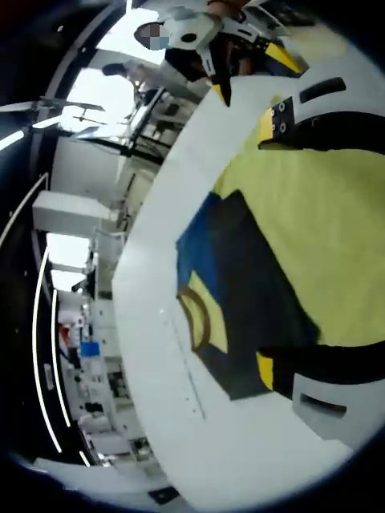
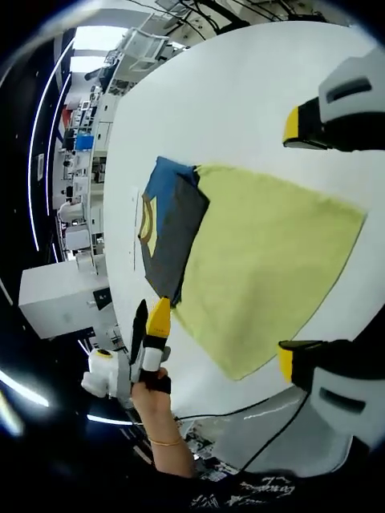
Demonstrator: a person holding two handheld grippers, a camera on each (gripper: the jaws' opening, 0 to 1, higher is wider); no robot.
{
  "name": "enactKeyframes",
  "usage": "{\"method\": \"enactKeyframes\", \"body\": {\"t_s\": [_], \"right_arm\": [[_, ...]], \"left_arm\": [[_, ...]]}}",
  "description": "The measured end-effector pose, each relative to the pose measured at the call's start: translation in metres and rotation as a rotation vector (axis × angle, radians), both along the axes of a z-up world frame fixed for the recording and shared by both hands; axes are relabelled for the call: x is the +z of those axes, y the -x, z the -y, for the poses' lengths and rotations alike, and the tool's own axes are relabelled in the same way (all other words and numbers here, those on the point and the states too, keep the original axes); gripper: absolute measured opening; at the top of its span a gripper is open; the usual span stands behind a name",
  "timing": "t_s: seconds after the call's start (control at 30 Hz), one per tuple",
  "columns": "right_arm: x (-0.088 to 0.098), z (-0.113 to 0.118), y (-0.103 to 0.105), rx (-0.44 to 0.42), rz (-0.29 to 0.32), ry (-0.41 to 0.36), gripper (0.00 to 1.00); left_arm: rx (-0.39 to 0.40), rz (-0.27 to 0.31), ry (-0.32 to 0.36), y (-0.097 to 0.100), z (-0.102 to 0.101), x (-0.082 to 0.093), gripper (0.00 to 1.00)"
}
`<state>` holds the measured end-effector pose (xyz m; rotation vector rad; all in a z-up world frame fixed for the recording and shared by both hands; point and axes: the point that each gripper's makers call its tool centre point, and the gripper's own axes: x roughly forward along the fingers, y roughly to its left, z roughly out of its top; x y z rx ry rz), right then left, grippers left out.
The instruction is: Fold the garment on the visible template until the final outline fits inside the template.
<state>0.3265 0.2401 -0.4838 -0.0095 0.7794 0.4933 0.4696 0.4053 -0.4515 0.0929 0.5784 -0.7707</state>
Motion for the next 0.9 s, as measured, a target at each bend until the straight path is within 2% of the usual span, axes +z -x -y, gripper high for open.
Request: {"method": "enactKeyframes", "body": {"t_s": [0.3,0.4,0.53,0.9], "right_arm": [[-0.016,0.003,0.002,-0.010,-0.038,-0.005,0.99],[-0.018,0.004,0.003,-0.016,-0.043,-0.008,0.99],[-0.021,0.003,0.005,-0.010,-0.052,0.000,0.98],[-0.030,0.008,0.012,0.014,-0.078,0.030,0.90]], "left_arm": [[-0.009,0.028,-0.038,0.012,-0.033,0.008,0.93],[-0.015,0.042,-0.064,0.019,-0.049,0.004,0.90],[-0.015,0.030,-0.090,0.027,-0.064,-0.003,0.88],[-0.047,0.025,-0.118,0.073,-0.094,-0.009,0.76]]}}
